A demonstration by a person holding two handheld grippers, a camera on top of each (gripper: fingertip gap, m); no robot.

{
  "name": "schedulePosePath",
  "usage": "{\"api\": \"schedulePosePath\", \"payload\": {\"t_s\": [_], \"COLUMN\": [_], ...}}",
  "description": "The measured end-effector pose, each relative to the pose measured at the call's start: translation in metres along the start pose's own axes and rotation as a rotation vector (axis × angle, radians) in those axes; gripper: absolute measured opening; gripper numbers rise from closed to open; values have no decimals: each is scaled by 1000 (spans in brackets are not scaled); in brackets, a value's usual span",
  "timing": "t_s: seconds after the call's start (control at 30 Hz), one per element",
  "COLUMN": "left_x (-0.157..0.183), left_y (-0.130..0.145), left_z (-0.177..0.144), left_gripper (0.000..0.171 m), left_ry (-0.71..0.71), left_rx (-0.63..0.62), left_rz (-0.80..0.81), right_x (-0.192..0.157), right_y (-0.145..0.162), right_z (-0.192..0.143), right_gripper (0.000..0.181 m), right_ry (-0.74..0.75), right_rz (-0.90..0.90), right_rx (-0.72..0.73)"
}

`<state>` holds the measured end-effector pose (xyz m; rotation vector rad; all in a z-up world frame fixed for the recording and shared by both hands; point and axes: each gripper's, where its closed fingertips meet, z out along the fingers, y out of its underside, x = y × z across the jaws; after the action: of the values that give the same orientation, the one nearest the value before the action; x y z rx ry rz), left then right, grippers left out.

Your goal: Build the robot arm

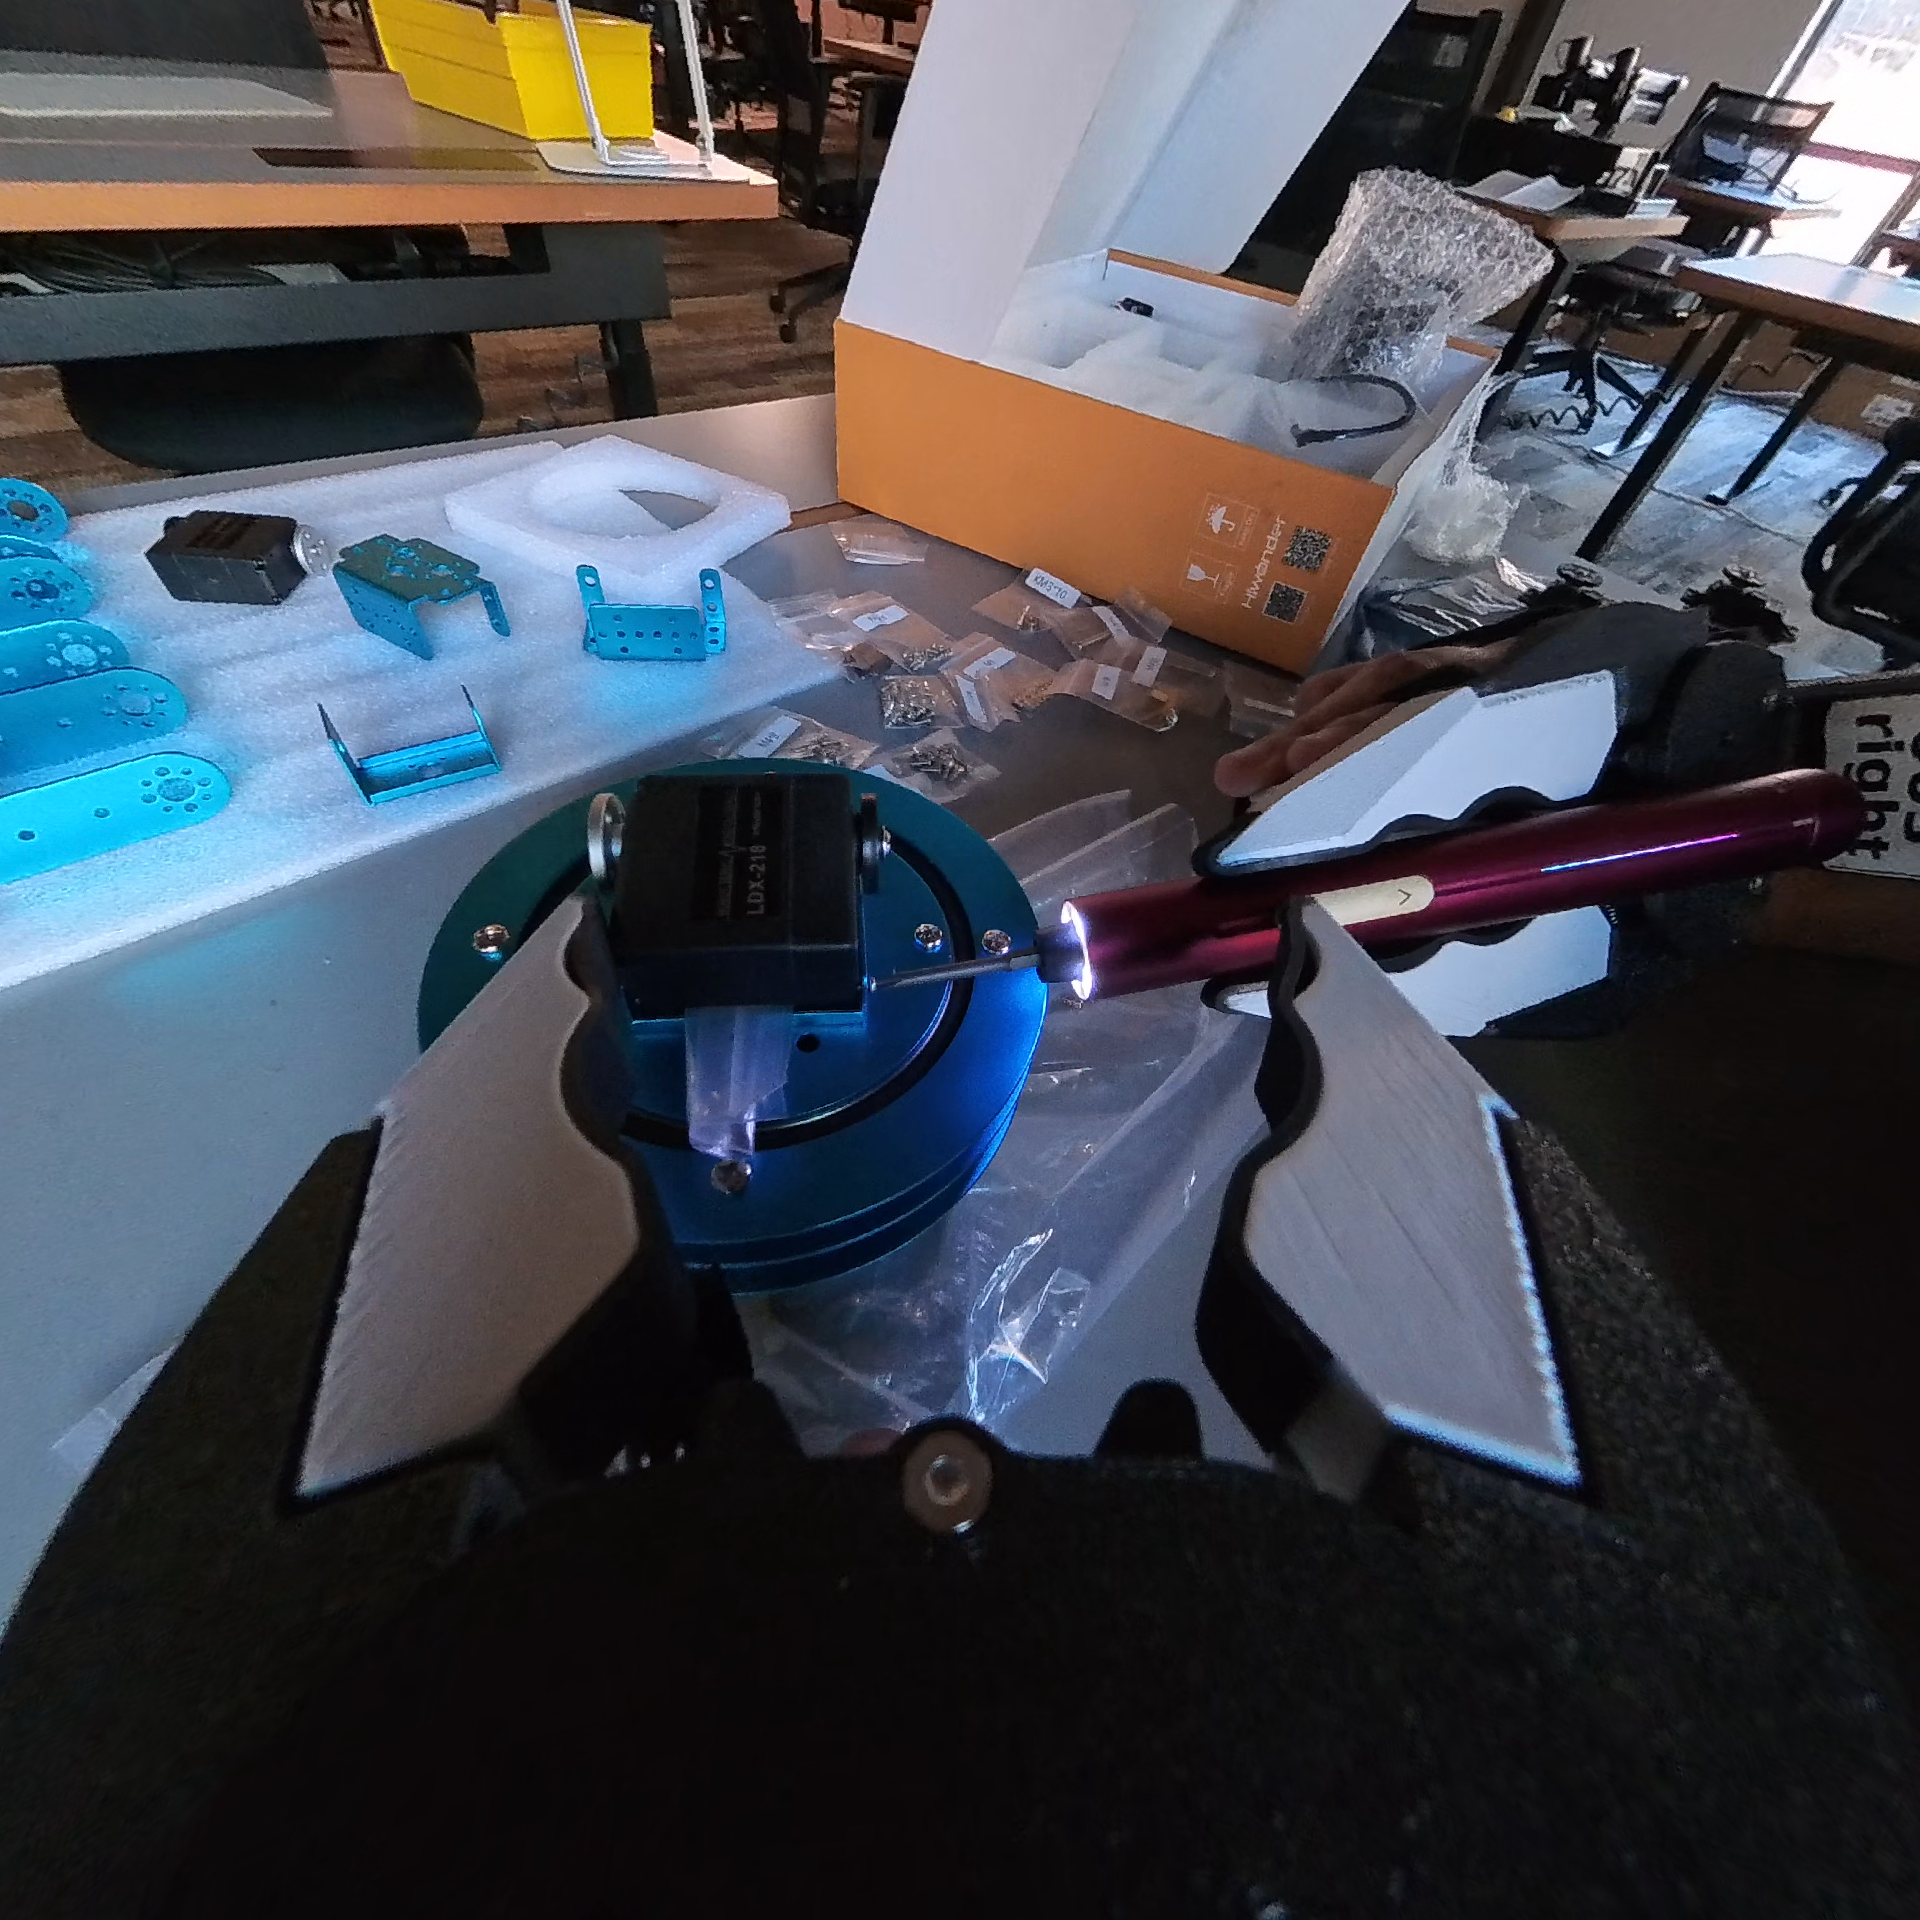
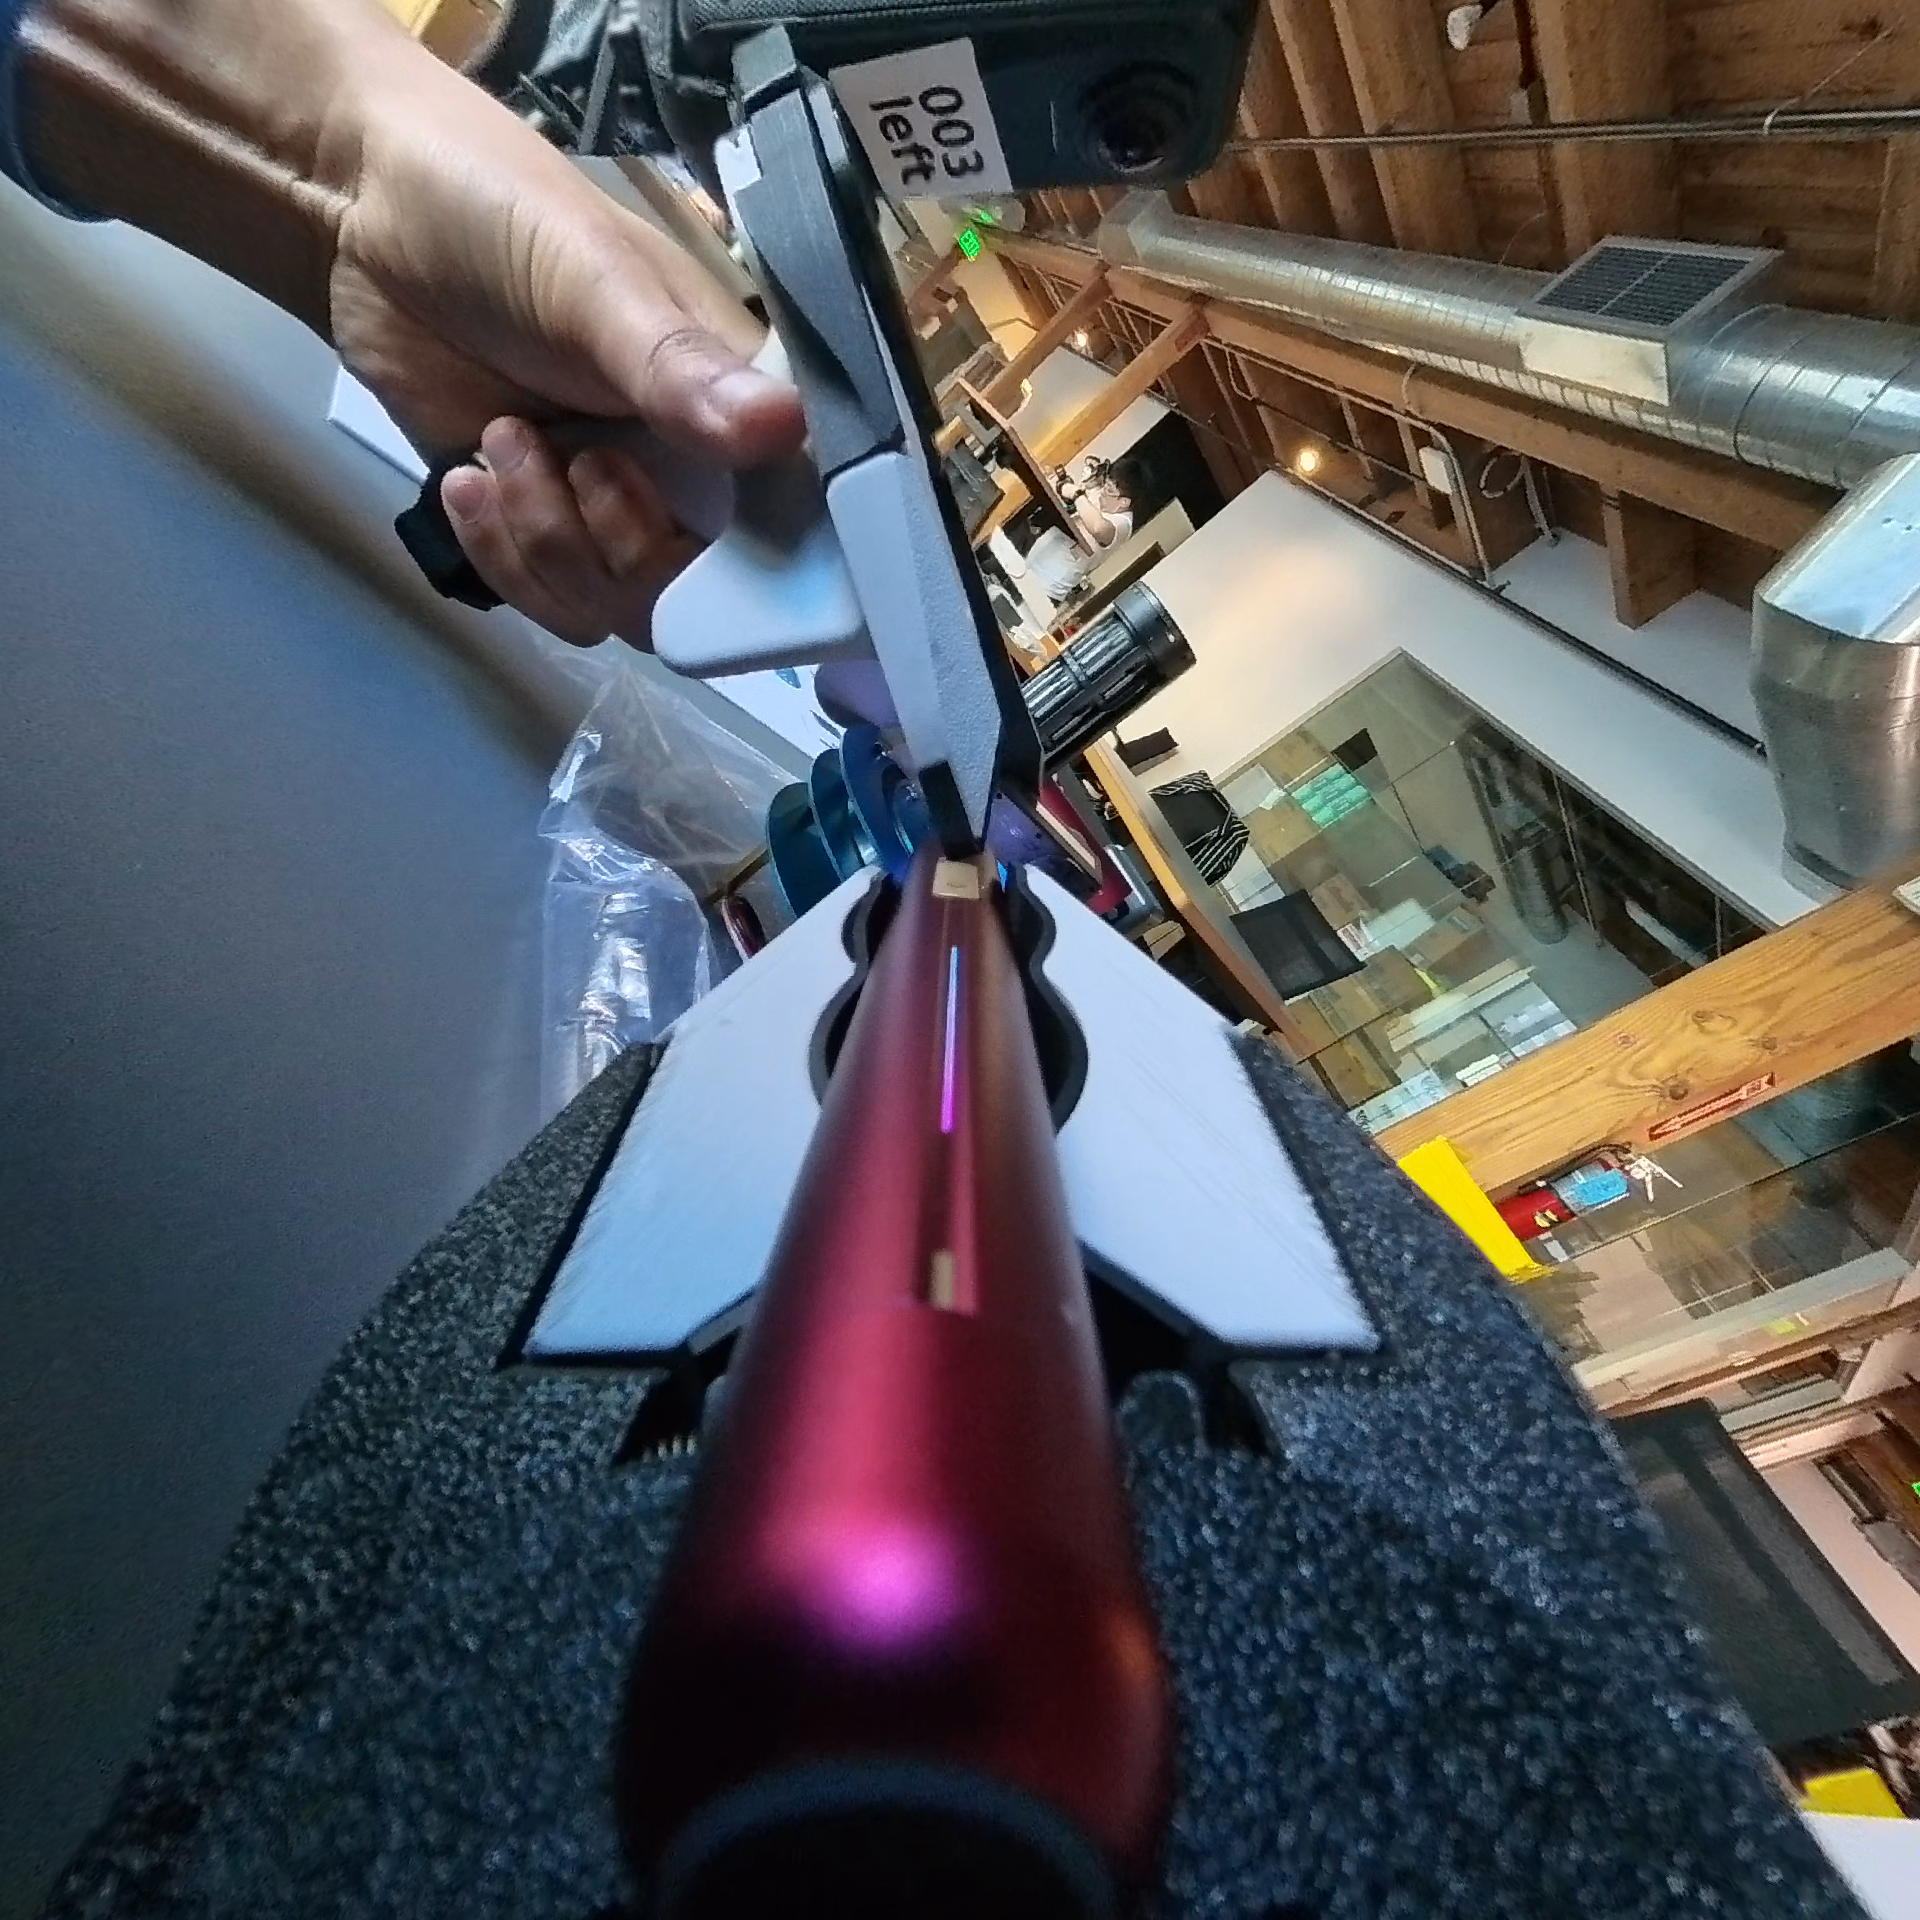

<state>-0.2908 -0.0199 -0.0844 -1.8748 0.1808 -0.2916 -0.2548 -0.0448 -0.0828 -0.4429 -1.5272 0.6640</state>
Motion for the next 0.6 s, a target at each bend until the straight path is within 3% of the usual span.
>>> {"api": "schedulePosePath", "payload": {"t_s": [0.6], "left_x": [-1], "left_y": [0], "left_z": [3], "left_gripper": [125], "left_ry": [-16], "left_rx": [2], "left_rz": [-7], "right_x": [3], "right_y": [2], "right_z": [0], "right_gripper": [22], "right_ry": [7], "right_rz": [-5], "right_rx": [-10]}}
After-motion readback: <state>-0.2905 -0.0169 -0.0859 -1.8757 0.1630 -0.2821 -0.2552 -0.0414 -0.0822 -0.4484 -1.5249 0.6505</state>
